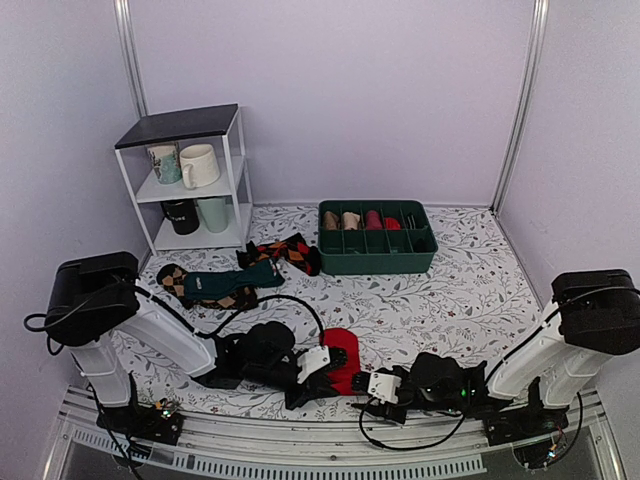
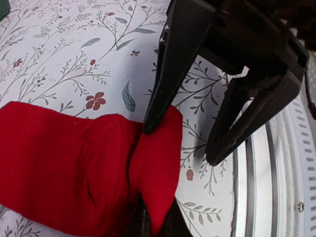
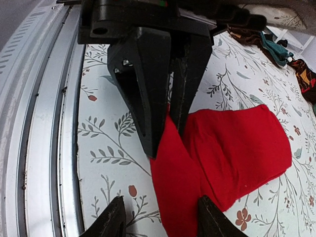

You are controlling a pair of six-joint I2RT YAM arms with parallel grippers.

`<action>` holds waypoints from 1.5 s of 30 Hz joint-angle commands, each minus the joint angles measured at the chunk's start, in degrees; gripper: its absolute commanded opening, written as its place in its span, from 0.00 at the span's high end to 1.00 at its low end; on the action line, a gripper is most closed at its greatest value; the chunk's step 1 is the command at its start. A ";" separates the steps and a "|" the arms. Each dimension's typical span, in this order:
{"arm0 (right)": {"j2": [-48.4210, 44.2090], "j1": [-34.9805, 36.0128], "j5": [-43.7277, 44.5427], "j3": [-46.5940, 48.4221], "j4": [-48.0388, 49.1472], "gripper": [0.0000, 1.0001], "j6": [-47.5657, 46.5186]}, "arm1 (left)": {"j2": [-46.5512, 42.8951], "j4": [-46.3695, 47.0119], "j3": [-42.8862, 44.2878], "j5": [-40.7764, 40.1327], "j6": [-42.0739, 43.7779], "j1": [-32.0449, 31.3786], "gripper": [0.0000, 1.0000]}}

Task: Roll the socks
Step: Roll the sock at the center of the board.

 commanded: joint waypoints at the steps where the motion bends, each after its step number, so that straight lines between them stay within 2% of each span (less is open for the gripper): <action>1: 3.21 0.40 0.63 1.42 2.29 0.52 -0.90 | 3.31 -10.47 -1.61 0.29 -0.70 0.43 1.00; 9: 5.40 0.38 -0.36 2.94 1.37 0.67 0.00 | 3.86 -10.50 -1.35 0.79 -0.62 0.59 1.00; 12: 6.41 0.28 -0.33 3.79 -0.97 0.87 1.92 | 4.03 -10.47 -1.17 0.30 -0.51 0.60 1.00; 14: 7.04 0.06 -0.81 3.84 -2.20 0.92 3.86 | 3.25 -9.88 -1.37 -1.71 -0.31 0.53 1.00; 15: 7.35 -0.32 -1.77 3.71 -2.79 0.93 5.66 | 2.58 -9.31 -1.69 -2.94 -0.08 0.50 1.00; 16: 7.64 -0.81 -3.06 3.62 -3.23 0.93 7.34 | 1.61 -8.72 -2.02 -4.61 0.42 0.28 0.91; 17: 7.98 -1.35 -4.70 3.48 -3.65 0.94 8.72 | 0.38 -8.39 -2.22 -6.62 1.20 -0.03 0.73; 18: 8.13 -1.99 -6.26 3.16 -3.80 0.94 10.93 | -1.01 -7.93 -2.55 -8.96 2.15 -0.52 0.61; 19: 8.16 -2.76 -8.47 2.87 -3.87 0.94 12.21 | -2.82 -7.19 -2.95 -11.58 3.20 -1.51 0.59; 23: 9.00 -6.55 -16.05 3.03 -7.00 0.95 19.02 | -12.19 1.39 -8.11 -19.18 10.86 -5.10 0.59; 27: 9.13 -9.93 -24.61 4.80 -12.15 0.95 23.86 | -17.40 6.78 -11.72 -15.15 18.11 -5.70 0.50; 32: 12.94 -11.83 -32.55 6.38 -15.81 0.94 26.95 | -16.86 7.35 -12.27 -12.34 22.15 -6.58 0.50; 36: 15.52 -12.72 -34.03 8.11 -18.67 0.94 28.82 | -13.60 6.91 -11.63 -11.16 22.51 -6.70 0.50; 45: 16.48 -13.65 -35.41 8.55 -20.25 0.94 29.22 | -7.88 4.83 -9.29 -17.65 21.69 -6.92 0.51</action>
